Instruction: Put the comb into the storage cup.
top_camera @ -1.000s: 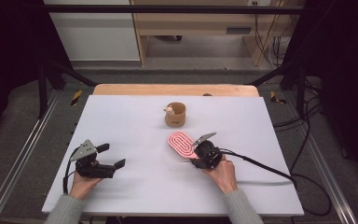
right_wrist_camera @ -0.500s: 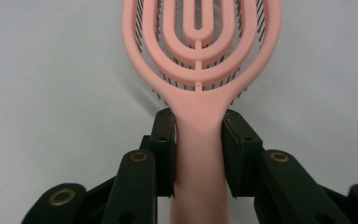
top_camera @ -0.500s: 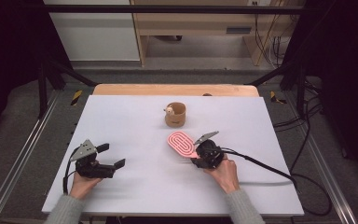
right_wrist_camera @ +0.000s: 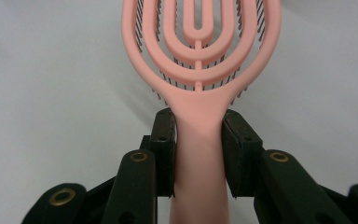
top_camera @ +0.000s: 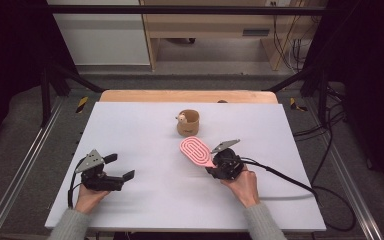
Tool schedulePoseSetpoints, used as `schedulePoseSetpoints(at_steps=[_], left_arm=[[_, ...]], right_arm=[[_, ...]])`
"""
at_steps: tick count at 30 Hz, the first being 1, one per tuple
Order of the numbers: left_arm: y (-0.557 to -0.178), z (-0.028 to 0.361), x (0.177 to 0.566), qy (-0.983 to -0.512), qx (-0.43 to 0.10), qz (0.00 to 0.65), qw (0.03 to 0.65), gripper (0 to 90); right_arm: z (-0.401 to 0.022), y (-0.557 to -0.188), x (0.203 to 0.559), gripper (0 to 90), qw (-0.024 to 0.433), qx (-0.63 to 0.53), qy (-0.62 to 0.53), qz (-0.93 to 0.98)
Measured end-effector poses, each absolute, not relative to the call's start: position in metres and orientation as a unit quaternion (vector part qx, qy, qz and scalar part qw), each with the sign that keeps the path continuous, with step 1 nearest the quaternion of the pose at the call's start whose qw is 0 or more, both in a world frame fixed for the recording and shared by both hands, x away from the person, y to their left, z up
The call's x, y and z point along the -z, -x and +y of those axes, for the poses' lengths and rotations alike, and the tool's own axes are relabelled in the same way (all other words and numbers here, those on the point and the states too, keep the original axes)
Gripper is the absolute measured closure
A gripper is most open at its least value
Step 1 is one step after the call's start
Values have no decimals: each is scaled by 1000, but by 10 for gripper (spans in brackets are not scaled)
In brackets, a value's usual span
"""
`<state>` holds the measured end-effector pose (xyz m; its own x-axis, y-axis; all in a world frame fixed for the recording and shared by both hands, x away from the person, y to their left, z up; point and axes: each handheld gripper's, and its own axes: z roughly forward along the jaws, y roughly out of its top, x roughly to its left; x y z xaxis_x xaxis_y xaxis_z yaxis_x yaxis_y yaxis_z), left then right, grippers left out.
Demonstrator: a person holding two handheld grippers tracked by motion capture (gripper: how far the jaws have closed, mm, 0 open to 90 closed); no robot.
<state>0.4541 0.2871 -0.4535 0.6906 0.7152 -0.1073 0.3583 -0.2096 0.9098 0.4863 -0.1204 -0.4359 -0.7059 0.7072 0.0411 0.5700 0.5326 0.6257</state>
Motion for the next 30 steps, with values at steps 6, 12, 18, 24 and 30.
schedulePoseSetpoints(at_steps=[6, 12, 18, 24, 30], left_arm=[[-454, 286, 453, -759, -170, 353, 520, 23], [-454, 282, 453, -760, -168, 352, 519, 23], [-453, 280, 452, -759, -163, 351, 524, 23], [-452, 276, 451, -758, -160, 353, 525, 23], [-452, 272, 450, -757, -153, 355, 527, 23]], right_arm=[[-123, -483, 430, 686, 111, -330, -367, 862], [-125, -482, 426, 686, 115, -339, -366, 859], [-126, -480, 424, 686, 119, -346, -363, 857], [-127, -479, 422, 686, 122, -352, -362, 854], [-128, -477, 420, 686, 125, -360, -360, 852]])
